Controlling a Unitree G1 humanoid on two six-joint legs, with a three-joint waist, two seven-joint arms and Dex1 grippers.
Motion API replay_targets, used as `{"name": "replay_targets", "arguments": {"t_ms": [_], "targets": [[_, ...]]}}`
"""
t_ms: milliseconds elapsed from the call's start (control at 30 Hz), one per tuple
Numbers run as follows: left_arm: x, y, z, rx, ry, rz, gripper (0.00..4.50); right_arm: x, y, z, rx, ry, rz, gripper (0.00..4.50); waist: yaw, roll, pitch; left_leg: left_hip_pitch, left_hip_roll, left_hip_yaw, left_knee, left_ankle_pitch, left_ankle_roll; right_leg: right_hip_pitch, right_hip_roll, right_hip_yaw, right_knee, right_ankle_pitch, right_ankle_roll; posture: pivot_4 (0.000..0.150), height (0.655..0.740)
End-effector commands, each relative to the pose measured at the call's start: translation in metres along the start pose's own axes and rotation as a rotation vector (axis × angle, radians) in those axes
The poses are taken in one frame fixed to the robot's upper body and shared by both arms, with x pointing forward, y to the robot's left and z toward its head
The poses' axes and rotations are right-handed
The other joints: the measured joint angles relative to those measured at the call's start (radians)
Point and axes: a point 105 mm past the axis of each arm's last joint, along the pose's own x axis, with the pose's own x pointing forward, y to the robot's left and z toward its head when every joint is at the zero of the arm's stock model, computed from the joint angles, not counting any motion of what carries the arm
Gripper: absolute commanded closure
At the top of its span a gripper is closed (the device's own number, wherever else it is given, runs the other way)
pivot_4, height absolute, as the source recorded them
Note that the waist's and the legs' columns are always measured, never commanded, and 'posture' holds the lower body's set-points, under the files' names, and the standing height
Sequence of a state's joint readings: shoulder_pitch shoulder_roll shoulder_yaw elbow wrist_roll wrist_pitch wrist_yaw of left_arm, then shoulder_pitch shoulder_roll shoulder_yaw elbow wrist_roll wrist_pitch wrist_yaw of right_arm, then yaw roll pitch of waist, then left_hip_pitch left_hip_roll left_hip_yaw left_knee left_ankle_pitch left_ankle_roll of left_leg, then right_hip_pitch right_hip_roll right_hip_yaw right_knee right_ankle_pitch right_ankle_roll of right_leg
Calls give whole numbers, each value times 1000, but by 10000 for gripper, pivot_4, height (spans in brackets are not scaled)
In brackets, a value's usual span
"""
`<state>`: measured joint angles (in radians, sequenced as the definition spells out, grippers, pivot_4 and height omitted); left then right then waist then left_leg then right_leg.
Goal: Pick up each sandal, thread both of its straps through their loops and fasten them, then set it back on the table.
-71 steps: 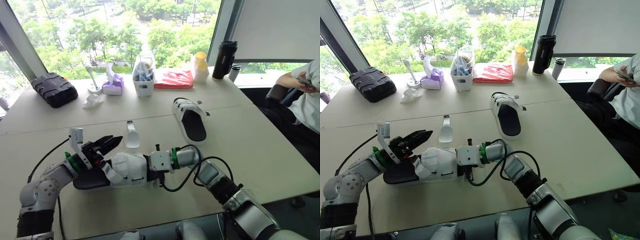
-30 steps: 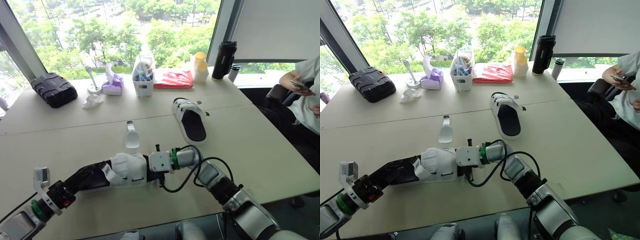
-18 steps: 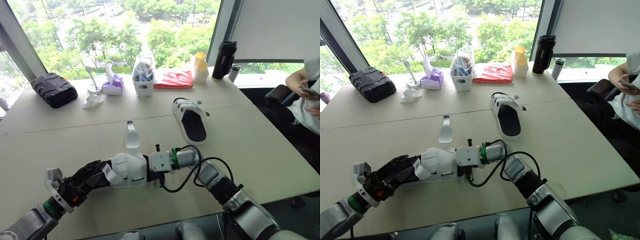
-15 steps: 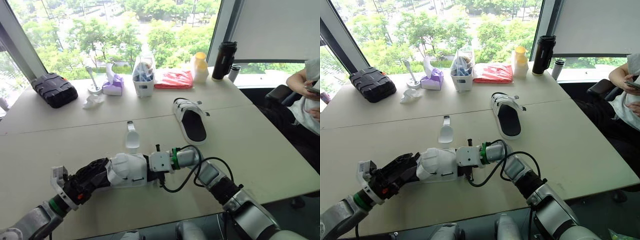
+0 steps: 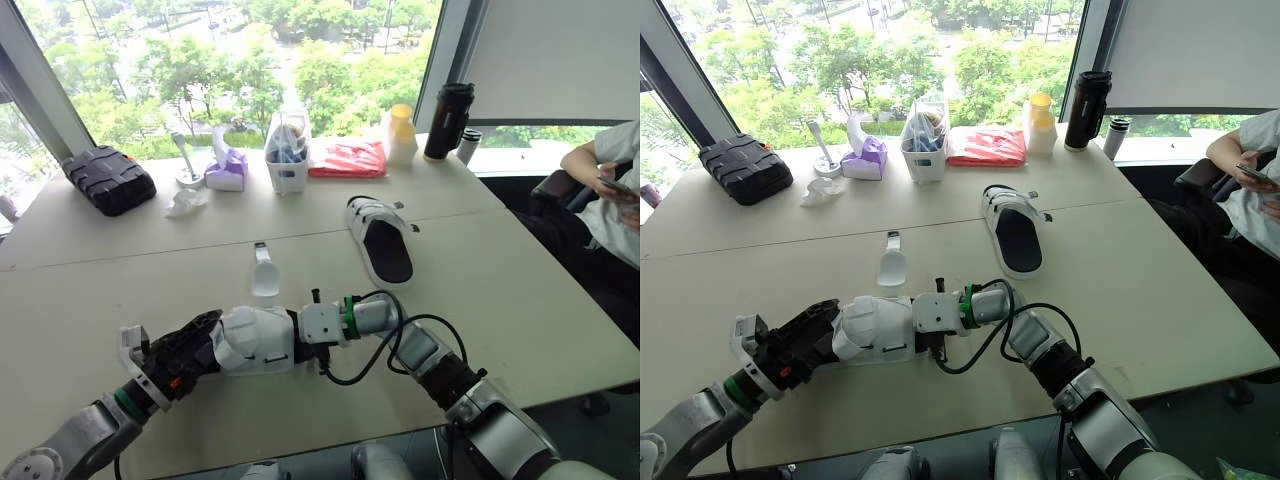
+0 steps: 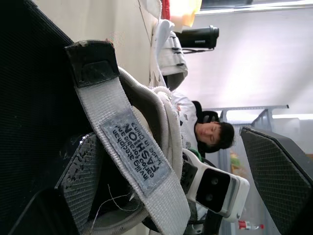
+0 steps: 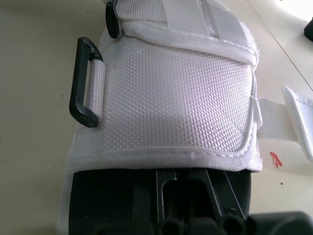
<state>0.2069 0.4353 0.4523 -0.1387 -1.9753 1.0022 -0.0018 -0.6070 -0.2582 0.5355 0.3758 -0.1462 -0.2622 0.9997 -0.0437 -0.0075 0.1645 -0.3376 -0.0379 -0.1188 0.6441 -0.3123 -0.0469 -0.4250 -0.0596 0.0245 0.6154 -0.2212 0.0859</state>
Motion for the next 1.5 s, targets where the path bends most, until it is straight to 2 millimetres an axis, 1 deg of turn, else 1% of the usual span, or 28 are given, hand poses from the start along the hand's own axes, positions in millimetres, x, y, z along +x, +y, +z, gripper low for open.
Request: {"name": "replay_targets", "arguments": {"t_ms": [33,133,200,267,467,500,633,833,900,967,1100,1167,1233,1333,1400,1500], "targets": [[2,2,3,8,-20,29,480,4,17,-22,54,87,53,45000,0,0,0,0,0,0,0,0,0,0,0,0,0,0,0,1500,7400],[6,4,5,-5,-44,41,480,4,17,-22,52,88,55,45000,0,0,0,0,0,0,0,0,0,0,0,0,0,0,0,1500,7400],[9,4,5,-11,-53,39,5642,4,18,-22,52,87,56,45000,0,0,0,0,0,0,0,0,0,0,0,0,0,0,0,1500,7400],[11,4,5,-15,-60,40,12810,4,18,-22,52,87,56,45000,0,0,0,0,0,0,0,0,0,0,0,0,0,0,0,1500,7400],[13,4,8,-22,-89,37,42216,4,19,-22,48,91,60,45000,2,2,-1,0,0,1,0,0,0,1,0,0,0,0,0,1500,7400],[12,4,10,-23,-97,36,44534,3,19,-22,46,92,61,45000,2,4,-2,0,0,1,0,0,-1,1,0,0,0,0,0,1500,7400],[10,0,14,-3,-104,17,44534,3,19,-23,44,93,62,45000,1,4,-2,1,0,1,0,0,-1,1,1,0,0,0,0,1500,7400],[4,-27,16,124,-42,-88,44534,3,19,-23,44,92,63,45000,-1,2,0,-1,0,1,0,0,-1,0,2,0,0,0,0,1500,7400],[0,-32,15,166,-15,-109,44534,3,20,-23,43,92,65,45000,-1,1,0,-1,0,1,0,0,-1,-1,2,0,0,0,0,1500,7400],[-4,-32,14,197,15,-103,44534,3,20,-23,43,92,65,45000,-2,1,0,-1,0,1,0,0,-1,-1,2,0,0,0,0,1500,7400],[-9,-24,14,234,31,-58,44534,3,20,-23,43,91,65,45000,-2,1,0,-1,0,1,-1,0,-1,-1,2,0,-1,0,0,1500,7400],[-12,-26,13,270,41,-79,44534,4,19,-23,42,90,65,45000,-2,1,0,-1,0,1,-1,0,-1,-1,2,0,-1,0,0,1500,7400],[-10,-36,10,350,66,-135,44534,4,19,-23,39,90,66,45000,-2,1,0,-1,0,1,-1,0,-1,-1,2,0,-1,0,0,1500,7400],[3,-57,4,466,122,-233,44534,4,18,-22,38,89,67,45000,-1,0,1,-1,0,1,-1,0,-1,-1,2,0,-1,0,0,1500,7400],[9,-64,1,537,149,-269,44534,5,18,-22,37,89,68,45000,-2,0,0,-1,0,1,-1,0,-1,-1,2,0,-1,0,0,1500,7400],[18,-69,-2,605,211,-327,44534,5,18,-22,35,87,71,45000,-4,0,1,-1,0,2,-2,0,-1,-1,2,0,-1,0,-1,1500,7400]]}}
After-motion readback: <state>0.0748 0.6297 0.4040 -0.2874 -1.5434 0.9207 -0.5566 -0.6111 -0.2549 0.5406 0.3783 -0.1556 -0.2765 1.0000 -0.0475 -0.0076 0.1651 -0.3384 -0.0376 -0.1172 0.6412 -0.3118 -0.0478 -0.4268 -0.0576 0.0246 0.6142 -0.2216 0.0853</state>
